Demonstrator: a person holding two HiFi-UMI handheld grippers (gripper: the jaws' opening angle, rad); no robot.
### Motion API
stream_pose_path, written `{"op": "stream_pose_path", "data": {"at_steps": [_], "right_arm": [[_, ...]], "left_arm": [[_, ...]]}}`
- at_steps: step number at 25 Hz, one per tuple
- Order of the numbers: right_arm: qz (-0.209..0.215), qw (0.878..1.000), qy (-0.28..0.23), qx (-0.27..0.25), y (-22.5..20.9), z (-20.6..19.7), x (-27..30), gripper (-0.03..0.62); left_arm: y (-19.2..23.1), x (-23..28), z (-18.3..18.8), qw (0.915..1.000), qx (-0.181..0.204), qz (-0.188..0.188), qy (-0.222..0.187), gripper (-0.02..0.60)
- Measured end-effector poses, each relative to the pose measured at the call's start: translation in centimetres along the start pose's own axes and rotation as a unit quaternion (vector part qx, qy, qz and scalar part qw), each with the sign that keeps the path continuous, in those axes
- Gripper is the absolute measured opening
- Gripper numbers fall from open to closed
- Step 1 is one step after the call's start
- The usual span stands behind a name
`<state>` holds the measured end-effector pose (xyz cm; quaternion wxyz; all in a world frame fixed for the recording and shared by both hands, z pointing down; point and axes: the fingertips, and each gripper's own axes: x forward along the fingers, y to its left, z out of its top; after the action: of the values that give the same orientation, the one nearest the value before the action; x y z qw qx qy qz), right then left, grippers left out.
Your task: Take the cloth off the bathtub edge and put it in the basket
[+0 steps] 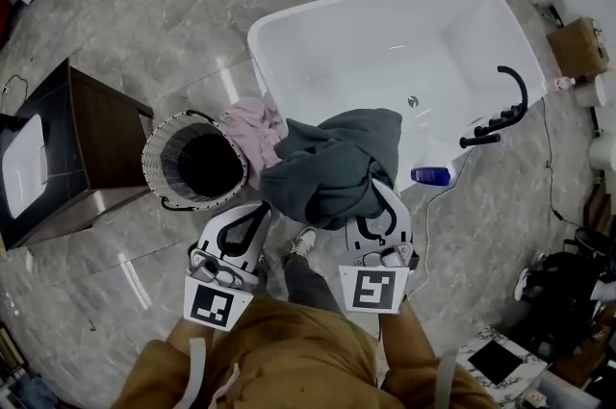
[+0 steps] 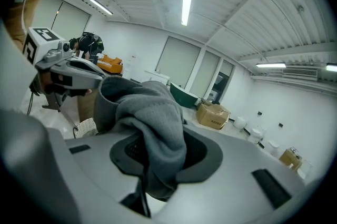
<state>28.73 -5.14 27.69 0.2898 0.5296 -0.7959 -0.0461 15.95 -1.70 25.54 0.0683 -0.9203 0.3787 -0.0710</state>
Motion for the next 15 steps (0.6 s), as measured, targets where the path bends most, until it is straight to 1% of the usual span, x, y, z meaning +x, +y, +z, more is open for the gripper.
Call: {"op": "stream_pose_path", "data": {"at_steps": [5, 7, 10, 15], "right_arm": [[0.011, 1.0, -0.015, -0.005, -0.3, 0.6, -0.5, 0.117], [0.019, 0.999, -0.026, -0.008, -0.2, 1.2, -0.6, 0.117], [0.042, 0.998, -0.052, -0.013, 0.6, 2.3, -0.6, 0.117], [0.094, 0.991, -0.087, -0.041, 3.1, 4.9, -0.2, 0.117]], "left_arm": [[-0.1, -0.5, 0.8, 0.9998, 0.013, 0.017, 0.006, 0.006], [0.2, -1.3, 1.2, 0.9992, 0.019, 0.033, 0.012, 0.006], [0.9, -3.0, 1.6, 0.9967, 0.03, 0.072, 0.021, 0.006], [2.4, -6.8, 2.3, 0.9881, 0.034, 0.146, 0.034, 0.006]]}}
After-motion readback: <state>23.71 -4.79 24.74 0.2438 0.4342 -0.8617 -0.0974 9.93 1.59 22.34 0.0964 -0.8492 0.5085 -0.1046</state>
